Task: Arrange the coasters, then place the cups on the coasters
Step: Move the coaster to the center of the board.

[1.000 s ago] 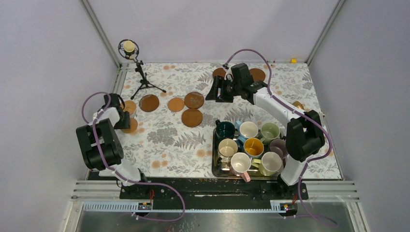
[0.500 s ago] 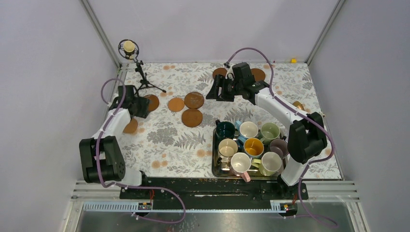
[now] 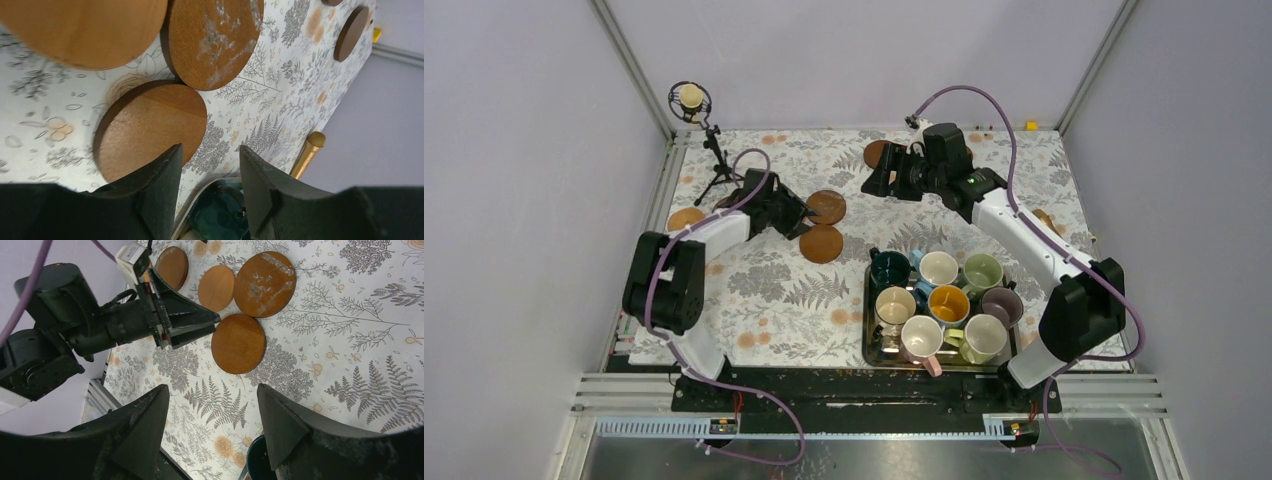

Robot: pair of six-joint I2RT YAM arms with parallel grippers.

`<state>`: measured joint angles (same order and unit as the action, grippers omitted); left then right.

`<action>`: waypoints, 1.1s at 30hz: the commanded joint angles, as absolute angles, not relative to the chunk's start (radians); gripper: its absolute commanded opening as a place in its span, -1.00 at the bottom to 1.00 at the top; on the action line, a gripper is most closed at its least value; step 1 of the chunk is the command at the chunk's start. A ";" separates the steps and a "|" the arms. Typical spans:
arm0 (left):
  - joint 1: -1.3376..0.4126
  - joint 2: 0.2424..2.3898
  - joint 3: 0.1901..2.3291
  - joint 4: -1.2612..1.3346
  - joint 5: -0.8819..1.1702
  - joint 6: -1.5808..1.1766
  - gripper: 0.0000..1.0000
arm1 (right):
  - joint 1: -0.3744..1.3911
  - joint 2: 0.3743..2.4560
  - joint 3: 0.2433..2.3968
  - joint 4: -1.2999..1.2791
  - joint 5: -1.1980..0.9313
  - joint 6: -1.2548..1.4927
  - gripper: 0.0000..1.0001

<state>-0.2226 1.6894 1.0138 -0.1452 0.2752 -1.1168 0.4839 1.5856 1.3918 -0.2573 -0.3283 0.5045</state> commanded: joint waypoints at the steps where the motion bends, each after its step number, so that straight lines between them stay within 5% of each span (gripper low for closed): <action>1: -0.251 1.768 1.074 -0.066 0.310 -1.097 -0.07 | 0.479 1.563 1.379 -0.257 -0.299 0.476 0.46; 11: -0.269 1.831 1.065 -0.135 0.225 -1.045 -0.11 | 0.479 1.584 1.394 -0.257 -0.307 0.476 0.46; 23: -0.252 1.654 0.936 -0.404 -0.058 -1.036 -0.12 | 0.477 1.586 1.384 -0.257 -0.317 0.472 0.46; 33: -0.283 1.521 1.012 -0.257 0.098 -0.949 -0.12 | 0.476 1.573 1.383 -0.257 -0.310 0.467 0.46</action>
<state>-0.2539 1.5600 0.9215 -0.3626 0.0231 -1.0046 0.4831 1.5883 1.3823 -0.2604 -0.3225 0.4854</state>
